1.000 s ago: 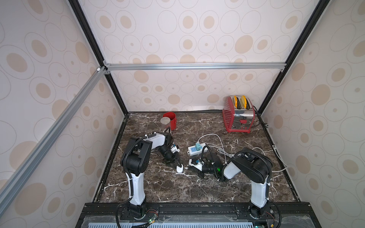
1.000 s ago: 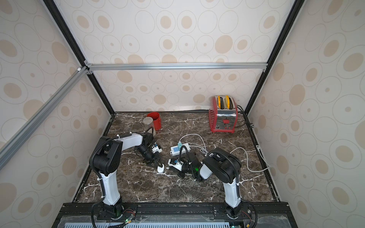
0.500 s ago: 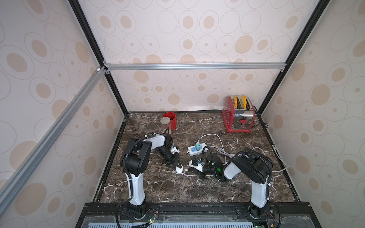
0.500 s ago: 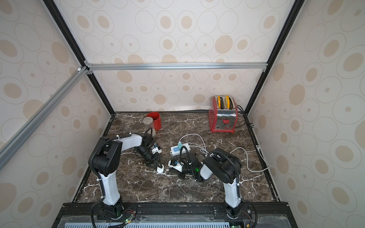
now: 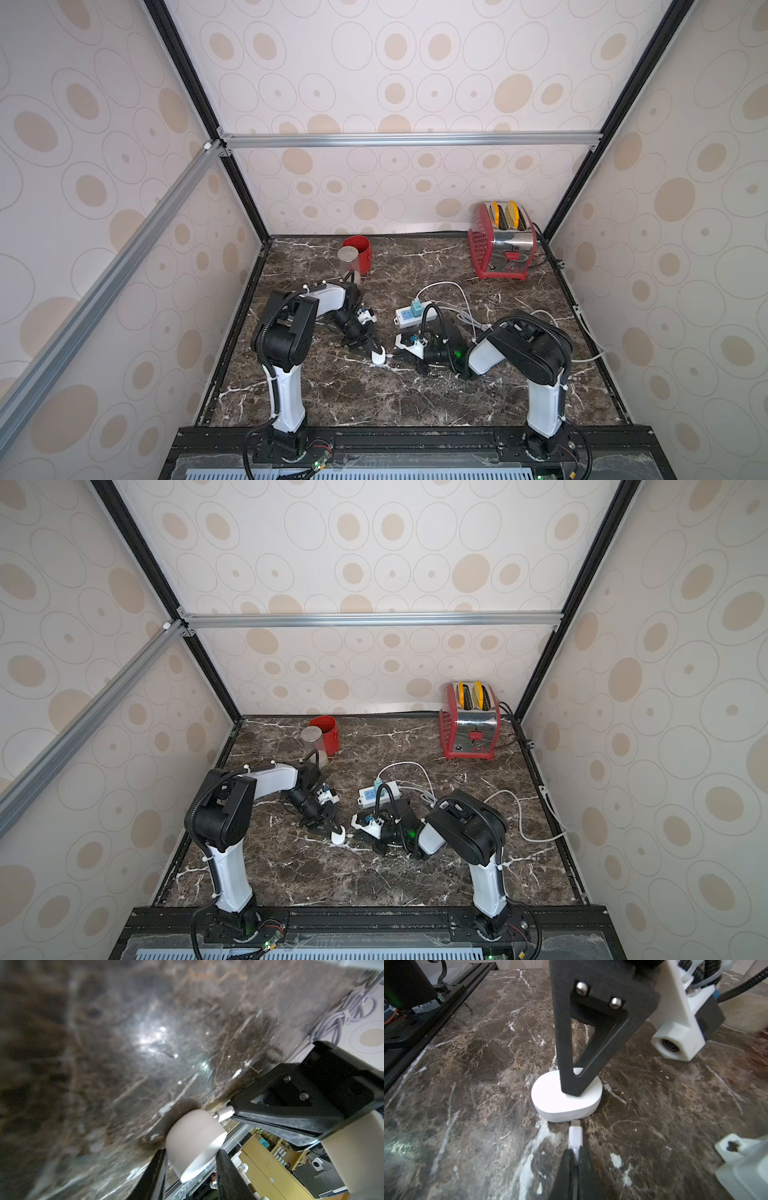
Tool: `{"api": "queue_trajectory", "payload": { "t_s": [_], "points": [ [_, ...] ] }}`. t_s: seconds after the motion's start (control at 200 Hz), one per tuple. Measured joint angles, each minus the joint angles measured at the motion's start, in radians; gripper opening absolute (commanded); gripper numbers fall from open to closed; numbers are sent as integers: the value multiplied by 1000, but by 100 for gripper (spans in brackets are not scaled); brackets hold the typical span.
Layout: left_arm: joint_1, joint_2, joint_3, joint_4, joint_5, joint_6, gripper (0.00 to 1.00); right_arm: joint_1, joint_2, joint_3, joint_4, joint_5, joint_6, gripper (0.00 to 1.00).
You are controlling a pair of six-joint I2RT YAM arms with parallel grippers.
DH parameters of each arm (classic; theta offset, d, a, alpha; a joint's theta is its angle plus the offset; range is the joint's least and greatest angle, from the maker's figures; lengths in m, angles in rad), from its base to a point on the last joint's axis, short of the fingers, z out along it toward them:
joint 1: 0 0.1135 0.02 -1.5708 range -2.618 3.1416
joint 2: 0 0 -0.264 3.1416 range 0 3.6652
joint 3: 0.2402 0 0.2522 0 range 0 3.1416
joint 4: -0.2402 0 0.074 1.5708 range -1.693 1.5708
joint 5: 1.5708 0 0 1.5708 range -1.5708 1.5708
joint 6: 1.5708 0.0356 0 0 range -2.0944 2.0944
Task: Charge the bluetooth headset
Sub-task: Insert the charging cable into the bluetooth headset.
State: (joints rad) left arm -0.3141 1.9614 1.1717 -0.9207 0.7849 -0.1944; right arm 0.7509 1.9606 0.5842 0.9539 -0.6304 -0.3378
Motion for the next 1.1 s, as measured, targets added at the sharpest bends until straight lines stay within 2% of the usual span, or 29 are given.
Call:
{"api": "queue_trajectory", "payload": {
  "t_s": [1.097],
  "points": [
    [0,0,0,0,4,1,38,-5,29,3,36,-40,11,0]
  ]
}}
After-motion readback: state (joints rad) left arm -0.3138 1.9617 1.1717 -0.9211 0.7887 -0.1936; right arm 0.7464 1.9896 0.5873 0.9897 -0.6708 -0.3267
